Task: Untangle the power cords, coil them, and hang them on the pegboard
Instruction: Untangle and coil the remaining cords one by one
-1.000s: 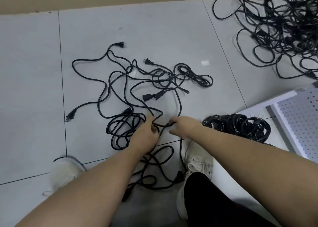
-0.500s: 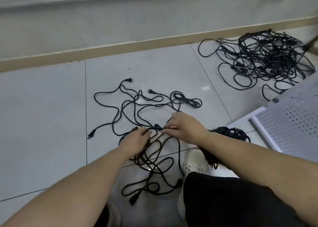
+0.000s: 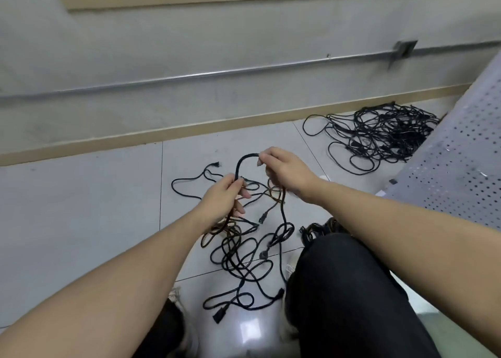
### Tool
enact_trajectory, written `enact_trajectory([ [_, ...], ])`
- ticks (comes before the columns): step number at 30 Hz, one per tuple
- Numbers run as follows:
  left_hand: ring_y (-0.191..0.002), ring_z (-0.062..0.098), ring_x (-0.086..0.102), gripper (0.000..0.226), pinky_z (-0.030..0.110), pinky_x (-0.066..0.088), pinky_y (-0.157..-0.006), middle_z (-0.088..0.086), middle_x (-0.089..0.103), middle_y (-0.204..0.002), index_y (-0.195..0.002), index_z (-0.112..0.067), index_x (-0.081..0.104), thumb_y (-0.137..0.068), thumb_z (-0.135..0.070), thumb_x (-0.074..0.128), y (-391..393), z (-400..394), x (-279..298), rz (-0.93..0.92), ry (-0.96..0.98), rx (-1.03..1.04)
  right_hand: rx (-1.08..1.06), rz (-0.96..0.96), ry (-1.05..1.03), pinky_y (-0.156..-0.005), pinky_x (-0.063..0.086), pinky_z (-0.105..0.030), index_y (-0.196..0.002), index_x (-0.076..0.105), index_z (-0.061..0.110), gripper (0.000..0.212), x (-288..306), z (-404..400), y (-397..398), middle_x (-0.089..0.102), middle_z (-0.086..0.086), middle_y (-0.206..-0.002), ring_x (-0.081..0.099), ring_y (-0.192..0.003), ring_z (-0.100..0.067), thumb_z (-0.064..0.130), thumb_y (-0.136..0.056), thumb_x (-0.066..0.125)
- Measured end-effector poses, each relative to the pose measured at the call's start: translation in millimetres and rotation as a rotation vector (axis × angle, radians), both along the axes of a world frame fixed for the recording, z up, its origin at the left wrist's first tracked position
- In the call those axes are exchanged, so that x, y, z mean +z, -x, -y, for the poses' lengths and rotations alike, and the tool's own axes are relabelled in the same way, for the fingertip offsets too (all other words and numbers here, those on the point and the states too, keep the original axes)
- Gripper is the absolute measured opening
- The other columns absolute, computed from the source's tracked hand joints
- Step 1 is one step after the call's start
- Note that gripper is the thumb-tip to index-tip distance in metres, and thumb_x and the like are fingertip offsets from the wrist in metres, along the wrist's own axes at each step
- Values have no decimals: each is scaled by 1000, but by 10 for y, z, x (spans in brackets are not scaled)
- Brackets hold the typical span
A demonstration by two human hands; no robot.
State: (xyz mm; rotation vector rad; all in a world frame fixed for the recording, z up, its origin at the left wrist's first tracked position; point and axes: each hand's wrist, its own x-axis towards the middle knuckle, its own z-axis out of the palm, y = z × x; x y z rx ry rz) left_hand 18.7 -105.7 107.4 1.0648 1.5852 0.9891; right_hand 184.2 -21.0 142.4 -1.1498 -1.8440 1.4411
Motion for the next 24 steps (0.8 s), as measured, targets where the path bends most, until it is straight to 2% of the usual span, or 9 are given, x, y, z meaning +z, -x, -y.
enact_trajectory([
  [3, -83, 15, 69, 21, 31, 54, -71, -5, 75, -111, -114, -23, 59, -102, -40, 59, -43, 153, 197, 40, -46, -37, -51, -203, 85, -50, 31, -23, -86, 58, 17, 24, 246, 93, 82, 41, 11, -53, 34, -49, -9, 25, -107, 48],
  [7, -113, 3, 65, 48, 21, 49, -92, -11, 69, -124, -128, -29, 56, -88, -35, 81, -78, 301, 177, 53, 0, -144, -97, -488, 248, -48, 19, -22, -90, 50, 15, 22, 472, 214, 240, 25, 6, -56, 19, -49, -10, 24, -109, 44],
  [10, -103, 8, 69, 48, 28, 52, -96, -11, 71, -113, -123, -27, 56, -84, -30, 85, -65, 362, 58, -95, 80, -178, -146, -624, 366, -47, 15, -22, -91, 47, 15, 19, 540, 272, 369, 25, 4, -57, 16, -51, -10, 21, -109, 42],
  [12, -81, 16, 68, 23, 37, 54, -90, -3, 73, -91, -111, -19, 60, -93, -21, 74, -55, 364, 15, -227, 75, -175, -169, -647, 398, -47, 16, -22, -92, 46, 15, 18, 529, 289, 451, 29, 3, -56, 18, -51, -11, 21, -108, 42],
  [14, -71, 20, 67, 4, 41, 55, -87, 2, 71, -78, -100, -15, 56, -103, -15, 55, -39, 352, 16, -225, 40, -134, -182, -605, 388, -51, 24, -23, -94, 49, 17, 19, 509, 304, 518, 38, 2, -58, 29, -52, -11, 26, -109, 42],
  [17, -60, 21, 62, 14, 42, 55, -78, 2, 64, -68, -100, -15, 52, -110, -16, 41, 23, 296, 60, -134, 3, -72, -183, -415, 335, -76, 47, -31, -106, 63, 25, 34, 463, 291, 572, 64, 3, -77, 57, -77, -13, 47, -108, 38],
  [19, -52, 16, 57, 17, 32, 51, -65, 2, 60, -64, -105, -12, 52, -111, -18, 38, 92, 249, 129, -65, -11, -23, -178, -313, 324, -92, 49, -37, -119, 63, 27, 43, 367, 231, 577, 69, 4, -96, 62, -96, -14, 53, -107, 31],
  [21, -49, 14, 54, 19, 24, 46, -55, 3, 57, -64, -106, -11, 52, -111, -15, 35, 190, 193, 227, 32, -36, 54, -194, -200, 311, -90, 48, -38, -125, 58, 24, 38, 237, 176, 560, 68, 0, -107, 62, -104, -19, 42, -108, 29],
  [24, -52, 17, 53, 19, 28, 46, -58, 3, 57, -65, -106, -11, 53, -111, -13, 35, 377, 114, 346, 249, -85, 172, -25, 108, 230, -84, 48, -36, -121, 55, 22, 24, 44, 135, 488, 67, -6, -117, 61, -102, -22, 27, -103, 40],
])
